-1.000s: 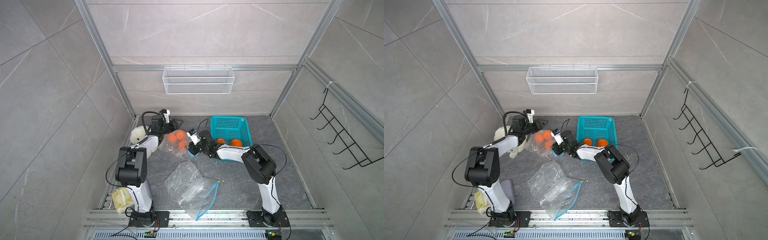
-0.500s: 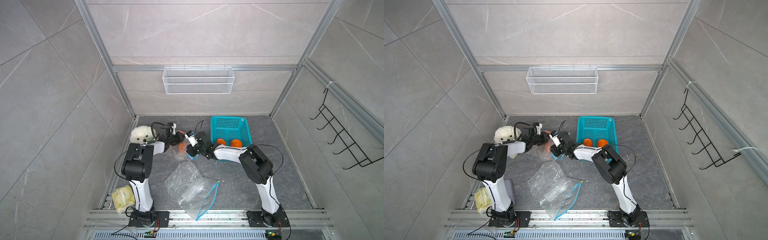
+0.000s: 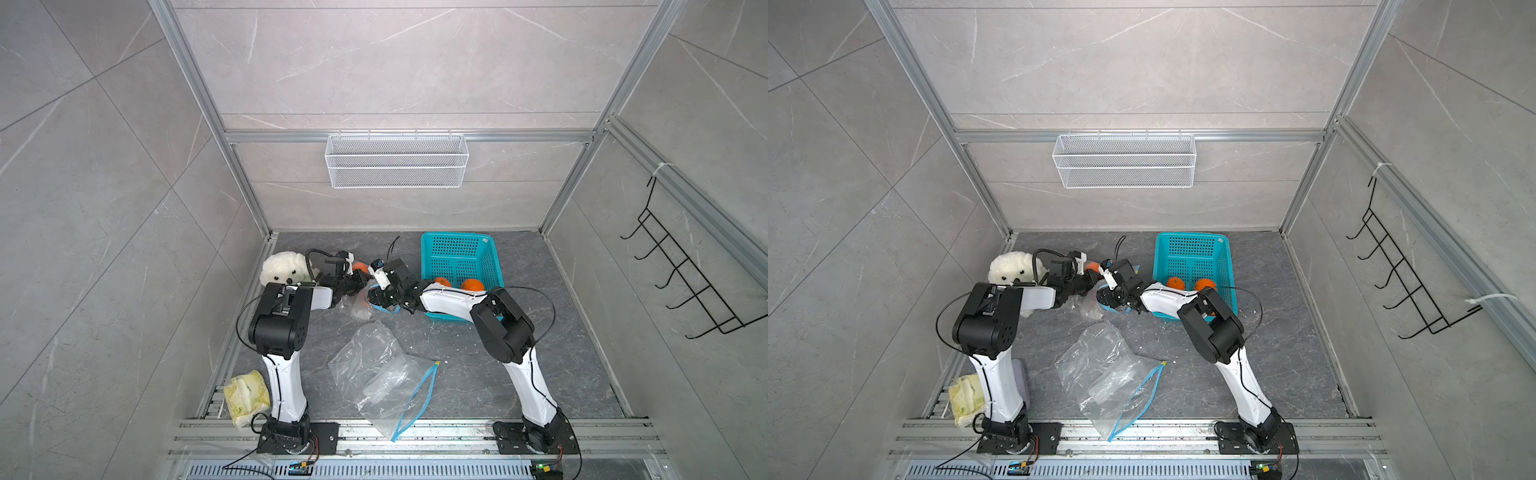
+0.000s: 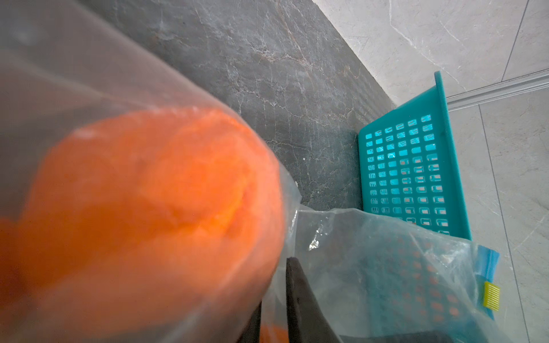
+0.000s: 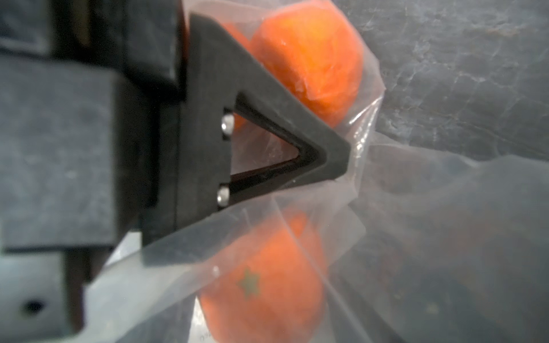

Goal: Open the zip-top bag and take out the orange
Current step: Pick up the orange from the zipper food storage bag.

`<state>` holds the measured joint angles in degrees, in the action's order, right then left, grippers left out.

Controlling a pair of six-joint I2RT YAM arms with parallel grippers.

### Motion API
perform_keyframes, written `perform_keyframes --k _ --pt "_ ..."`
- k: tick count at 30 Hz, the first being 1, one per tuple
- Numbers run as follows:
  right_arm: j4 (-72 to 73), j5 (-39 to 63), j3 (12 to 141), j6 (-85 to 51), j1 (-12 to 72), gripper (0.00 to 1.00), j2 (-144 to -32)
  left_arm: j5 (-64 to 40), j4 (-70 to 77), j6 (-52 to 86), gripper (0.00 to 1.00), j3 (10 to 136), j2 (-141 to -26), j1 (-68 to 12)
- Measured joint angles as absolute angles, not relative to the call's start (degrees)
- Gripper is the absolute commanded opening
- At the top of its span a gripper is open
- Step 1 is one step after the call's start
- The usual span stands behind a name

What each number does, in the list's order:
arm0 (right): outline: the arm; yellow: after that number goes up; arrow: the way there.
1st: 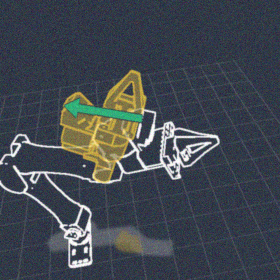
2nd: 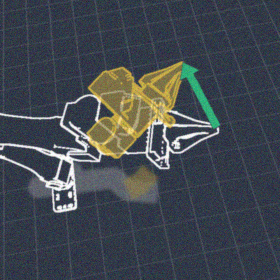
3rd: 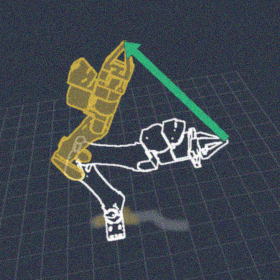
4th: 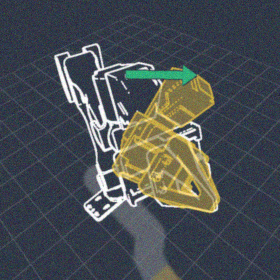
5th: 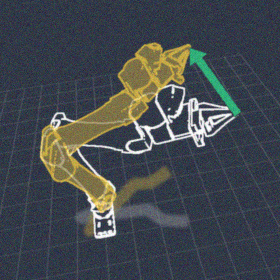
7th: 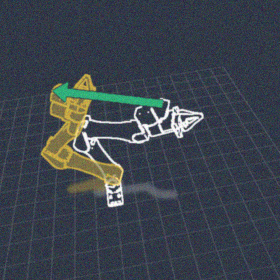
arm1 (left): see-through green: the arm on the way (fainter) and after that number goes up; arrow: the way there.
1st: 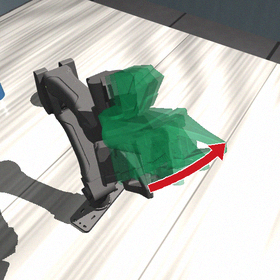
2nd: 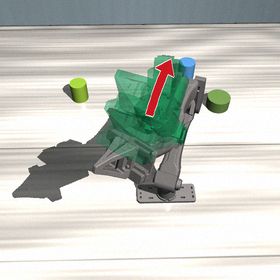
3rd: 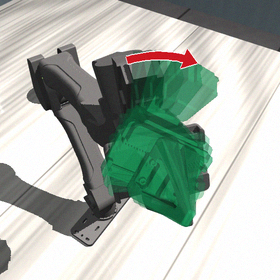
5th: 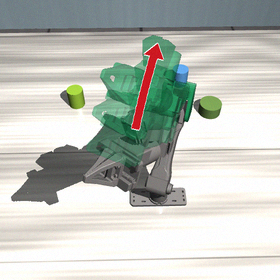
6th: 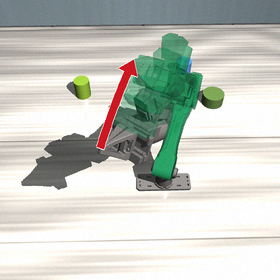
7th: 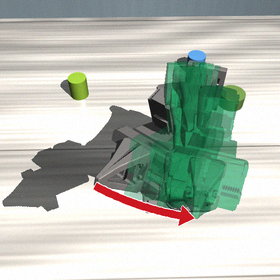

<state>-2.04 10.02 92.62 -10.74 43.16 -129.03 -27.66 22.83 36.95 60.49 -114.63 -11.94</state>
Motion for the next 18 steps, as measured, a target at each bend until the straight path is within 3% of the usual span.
perform_keyframes --k 10,14,18 --pt "-15.5 11.4 109.8 -10.7 42.8 0.69 -137.2 -28.4 26.2 37.6 0.16 62.8 -117.3 -11.3" --pt "-17.1 11.1 110.5 -10.0 42.8 0.54 -137.3 -28.6 26.2 37.7 0.15 62.8 -117.3 -11.2" --pt "-13.8 10.2 104.9 -9.4 42.9 0.50 -134.4 -28.9 25.3 37.8 0.16 62.9 -117.3 -11.4"
